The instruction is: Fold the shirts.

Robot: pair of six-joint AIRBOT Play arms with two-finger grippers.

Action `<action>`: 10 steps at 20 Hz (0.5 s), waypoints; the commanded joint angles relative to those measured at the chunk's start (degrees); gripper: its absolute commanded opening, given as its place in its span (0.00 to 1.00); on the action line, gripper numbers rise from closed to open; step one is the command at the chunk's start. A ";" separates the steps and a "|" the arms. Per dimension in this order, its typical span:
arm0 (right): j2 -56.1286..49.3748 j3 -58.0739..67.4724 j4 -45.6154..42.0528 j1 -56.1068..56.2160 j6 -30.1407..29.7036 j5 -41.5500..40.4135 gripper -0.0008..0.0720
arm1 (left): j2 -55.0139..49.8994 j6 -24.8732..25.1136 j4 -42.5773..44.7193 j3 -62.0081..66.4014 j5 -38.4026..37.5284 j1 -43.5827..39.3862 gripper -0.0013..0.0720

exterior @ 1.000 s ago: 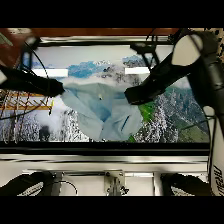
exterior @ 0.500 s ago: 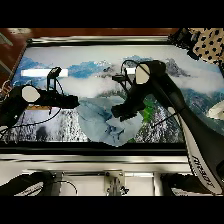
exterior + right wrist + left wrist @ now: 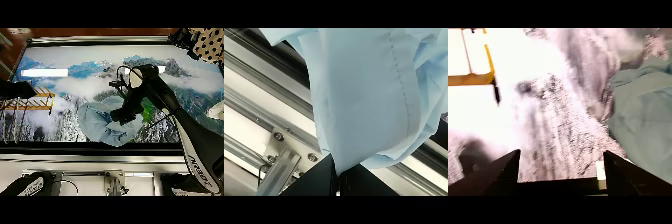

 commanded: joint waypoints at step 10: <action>-0.04 -0.02 0.42 0.09 -0.48 2.27 0.11 | 14.05 6.45 19.63 -39.32 13.31 11.89 0.84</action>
